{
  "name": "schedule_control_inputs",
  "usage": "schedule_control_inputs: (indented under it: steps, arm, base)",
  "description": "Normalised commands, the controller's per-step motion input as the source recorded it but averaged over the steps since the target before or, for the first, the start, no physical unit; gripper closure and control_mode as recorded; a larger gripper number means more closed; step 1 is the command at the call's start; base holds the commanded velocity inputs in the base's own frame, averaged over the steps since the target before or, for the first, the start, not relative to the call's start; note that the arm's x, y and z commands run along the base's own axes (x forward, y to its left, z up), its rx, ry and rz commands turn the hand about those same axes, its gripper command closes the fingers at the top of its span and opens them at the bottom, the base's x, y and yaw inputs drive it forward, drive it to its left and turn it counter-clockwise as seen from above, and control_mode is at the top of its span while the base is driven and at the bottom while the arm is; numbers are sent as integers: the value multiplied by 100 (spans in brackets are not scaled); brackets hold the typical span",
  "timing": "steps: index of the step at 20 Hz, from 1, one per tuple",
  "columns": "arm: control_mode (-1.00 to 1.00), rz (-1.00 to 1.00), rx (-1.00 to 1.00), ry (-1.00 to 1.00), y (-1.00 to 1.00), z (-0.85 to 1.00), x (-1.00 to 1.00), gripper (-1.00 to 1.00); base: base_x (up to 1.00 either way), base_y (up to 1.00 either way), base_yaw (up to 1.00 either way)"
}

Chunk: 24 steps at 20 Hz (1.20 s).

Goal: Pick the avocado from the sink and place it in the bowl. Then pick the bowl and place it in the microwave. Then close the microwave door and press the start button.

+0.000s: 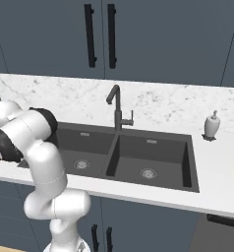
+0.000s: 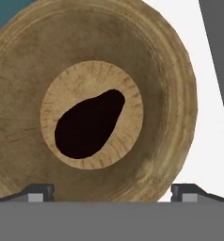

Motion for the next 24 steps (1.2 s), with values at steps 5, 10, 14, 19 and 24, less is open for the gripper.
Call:
schedule_control_inputs:
  steps: [5,10,14,19,24]
  arm:
    - [-100,-3,9,-4,-42,0,-20,-100]
    - [-100,0,12,-5,-39,4,-5,-100]
    - [-100,0,11,-2,-36,0,0,-100]
    - [-100,0,6,-2,-13,0,4,-100]
    - [-100,0,0,0,0,0,18,-100]
  base:
    - [0,0,0]
    - [0,0,0]
    - [0,0,0]
    - [0,0,0]
    - [0,0,0]
